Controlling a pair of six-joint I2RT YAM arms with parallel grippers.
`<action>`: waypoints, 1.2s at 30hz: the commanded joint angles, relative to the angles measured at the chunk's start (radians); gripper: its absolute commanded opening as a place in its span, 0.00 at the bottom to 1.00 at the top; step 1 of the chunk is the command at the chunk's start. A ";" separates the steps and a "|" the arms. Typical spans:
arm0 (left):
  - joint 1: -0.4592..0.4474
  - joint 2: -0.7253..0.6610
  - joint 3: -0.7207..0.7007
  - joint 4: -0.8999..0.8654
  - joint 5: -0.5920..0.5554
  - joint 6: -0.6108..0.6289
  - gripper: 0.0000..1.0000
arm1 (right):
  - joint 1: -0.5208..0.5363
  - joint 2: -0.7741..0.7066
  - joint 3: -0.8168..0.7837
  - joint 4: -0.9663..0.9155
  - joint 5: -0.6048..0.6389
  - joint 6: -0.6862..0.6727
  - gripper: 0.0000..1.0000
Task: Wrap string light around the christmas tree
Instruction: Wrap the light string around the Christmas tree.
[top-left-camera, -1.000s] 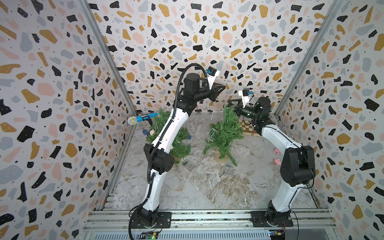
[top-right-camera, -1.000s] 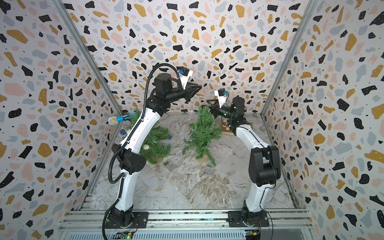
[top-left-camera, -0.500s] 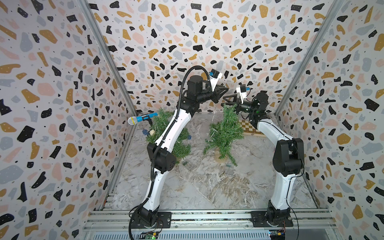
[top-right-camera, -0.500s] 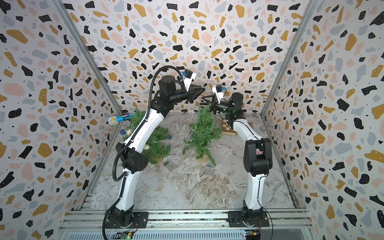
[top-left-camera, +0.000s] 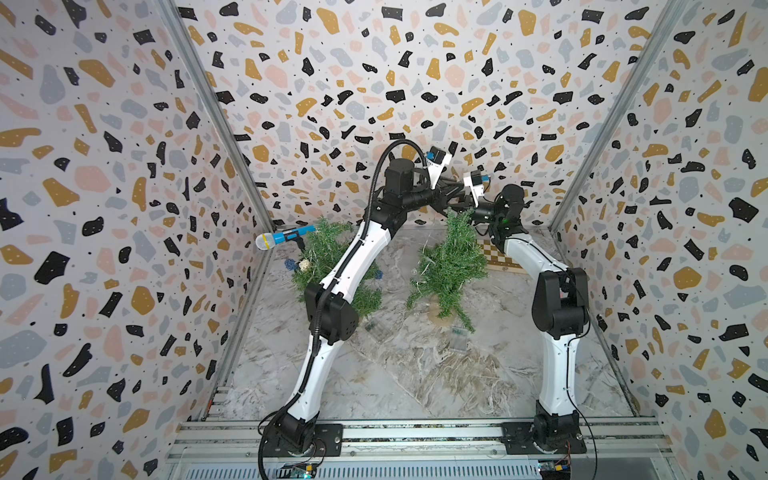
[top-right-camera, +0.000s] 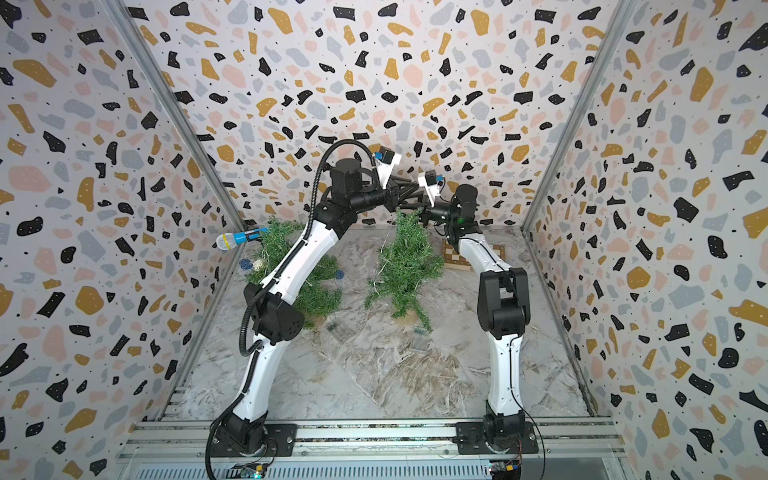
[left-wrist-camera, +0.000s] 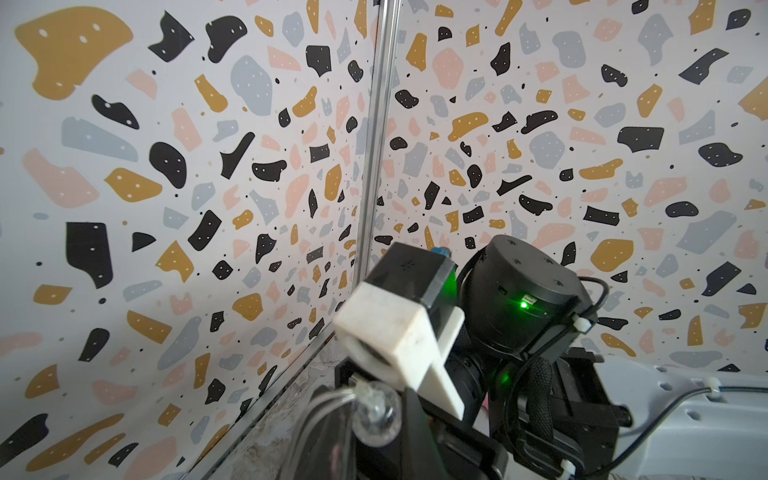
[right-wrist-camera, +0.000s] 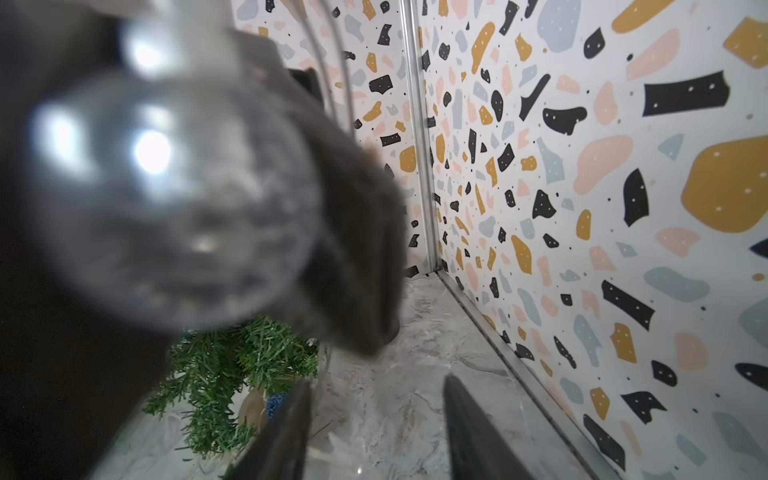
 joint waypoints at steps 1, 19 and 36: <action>-0.007 -0.001 0.018 0.047 0.024 -0.004 0.00 | -0.003 -0.057 -0.046 0.130 0.094 0.075 0.27; 0.044 -0.133 -0.023 -0.078 -0.075 0.051 0.62 | -0.055 -0.299 -0.579 0.536 0.642 0.239 0.00; -0.014 -0.749 -0.881 0.071 -0.199 -0.006 0.70 | -0.068 -0.483 -0.712 0.442 0.649 0.215 0.00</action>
